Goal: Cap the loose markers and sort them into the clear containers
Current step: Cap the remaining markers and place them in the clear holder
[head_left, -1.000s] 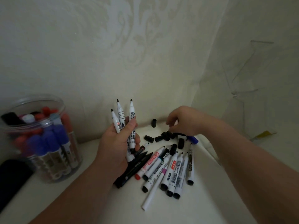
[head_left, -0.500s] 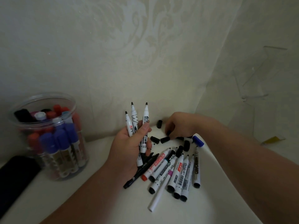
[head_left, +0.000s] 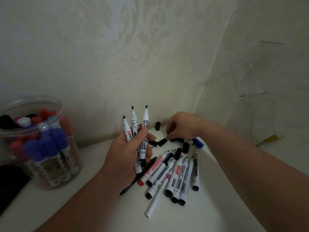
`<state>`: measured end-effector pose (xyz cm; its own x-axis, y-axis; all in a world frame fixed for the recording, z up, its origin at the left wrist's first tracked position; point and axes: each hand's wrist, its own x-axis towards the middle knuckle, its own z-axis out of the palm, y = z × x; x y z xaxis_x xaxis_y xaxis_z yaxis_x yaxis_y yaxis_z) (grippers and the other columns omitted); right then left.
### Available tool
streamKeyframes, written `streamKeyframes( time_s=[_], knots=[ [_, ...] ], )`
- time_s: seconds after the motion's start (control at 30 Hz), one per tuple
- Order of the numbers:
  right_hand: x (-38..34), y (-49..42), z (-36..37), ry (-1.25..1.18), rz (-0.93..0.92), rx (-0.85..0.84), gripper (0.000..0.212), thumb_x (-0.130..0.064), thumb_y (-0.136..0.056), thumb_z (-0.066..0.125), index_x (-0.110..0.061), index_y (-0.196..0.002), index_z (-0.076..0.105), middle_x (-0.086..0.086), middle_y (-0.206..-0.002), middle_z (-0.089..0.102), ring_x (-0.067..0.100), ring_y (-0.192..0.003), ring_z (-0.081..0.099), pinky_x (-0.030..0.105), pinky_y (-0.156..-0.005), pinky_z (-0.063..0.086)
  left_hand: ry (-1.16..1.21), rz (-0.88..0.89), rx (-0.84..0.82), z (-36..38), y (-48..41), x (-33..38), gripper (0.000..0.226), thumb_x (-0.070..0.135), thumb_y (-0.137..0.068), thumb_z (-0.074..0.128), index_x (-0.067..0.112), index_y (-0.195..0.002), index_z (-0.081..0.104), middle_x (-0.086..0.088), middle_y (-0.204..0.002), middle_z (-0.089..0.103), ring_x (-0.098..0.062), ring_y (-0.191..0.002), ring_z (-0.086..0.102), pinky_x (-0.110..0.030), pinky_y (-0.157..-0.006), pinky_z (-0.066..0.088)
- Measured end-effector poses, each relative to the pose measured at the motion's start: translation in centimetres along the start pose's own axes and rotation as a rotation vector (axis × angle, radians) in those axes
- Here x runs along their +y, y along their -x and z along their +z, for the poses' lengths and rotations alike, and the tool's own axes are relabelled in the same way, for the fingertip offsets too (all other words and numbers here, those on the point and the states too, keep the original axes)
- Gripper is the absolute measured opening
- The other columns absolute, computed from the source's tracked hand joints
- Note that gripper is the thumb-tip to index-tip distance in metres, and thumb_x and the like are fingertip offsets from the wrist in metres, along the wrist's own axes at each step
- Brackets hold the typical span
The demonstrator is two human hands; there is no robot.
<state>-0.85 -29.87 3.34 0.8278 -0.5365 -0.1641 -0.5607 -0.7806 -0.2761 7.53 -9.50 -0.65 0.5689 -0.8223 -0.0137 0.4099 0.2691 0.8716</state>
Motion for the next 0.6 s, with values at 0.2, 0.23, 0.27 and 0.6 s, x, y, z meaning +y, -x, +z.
streamKeyframes(
  time_s=[0.2, 0.23, 0.27, 0.6],
  knots=[
    [-0.6, 1.4, -0.7, -0.311, 0.034, 0.145, 0.010, -0.023, -0.087, 0.076, -0.017, -0.094, 0.074, -0.003, -0.083, 0.074, 0.004, -0.063, 0.067, 0.016, -0.057, 0.051, -0.010, -0.011, -0.017, 0.0, 0.0, -0.1, 0.034, 0.023, -0.094, 0.062, -0.005, -0.114, 0.059, -0.003, -0.062, 0.062, -0.015, -0.046, 0.047, -0.025, -0.042, 0.043],
    [-0.8, 2.0, -0.9, -0.414, 0.038, 0.200, 0.009, -0.021, -0.088, 0.075, -0.015, -0.094, 0.074, 0.001, -0.082, 0.075, 0.008, -0.062, 0.068, 0.016, -0.056, 0.053, -0.012, -0.011, -0.025, 0.0, 0.0, -0.2, 0.034, 0.024, -0.091, 0.063, -0.004, -0.111, 0.061, -0.003, -0.062, 0.061, -0.015, -0.047, 0.047, -0.025, -0.042, 0.043],
    [-1.1, 2.7, -1.1, -0.533, 0.033, 0.263, 0.010, -0.020, -0.090, 0.073, -0.013, -0.096, 0.074, 0.003, -0.081, 0.076, 0.014, -0.065, 0.071, 0.019, -0.057, 0.055, -0.022, -0.013, -0.033, 0.0, 0.1, -0.3, 0.032, 0.026, -0.088, 0.065, -0.002, -0.105, 0.063, -0.003, -0.062, 0.060, -0.016, -0.046, 0.046, -0.026, -0.042, 0.042],
    [-2.9, 8.2, -0.8, -1.417, -0.124, 0.487, 0.013, -0.018, -0.076, 0.073, -0.008, -0.084, 0.077, 0.010, -0.072, 0.070, 0.018, -0.055, 0.054, 0.025, -0.048, 0.040, -0.181, -0.018, -0.186, 0.2, 1.2, -0.2, 0.026, 0.024, -0.072, 0.087, 0.017, -0.095, 0.077, -0.009, -0.062, 0.054, -0.013, -0.040, 0.038, -0.021, -0.037, 0.036]
  ],
)
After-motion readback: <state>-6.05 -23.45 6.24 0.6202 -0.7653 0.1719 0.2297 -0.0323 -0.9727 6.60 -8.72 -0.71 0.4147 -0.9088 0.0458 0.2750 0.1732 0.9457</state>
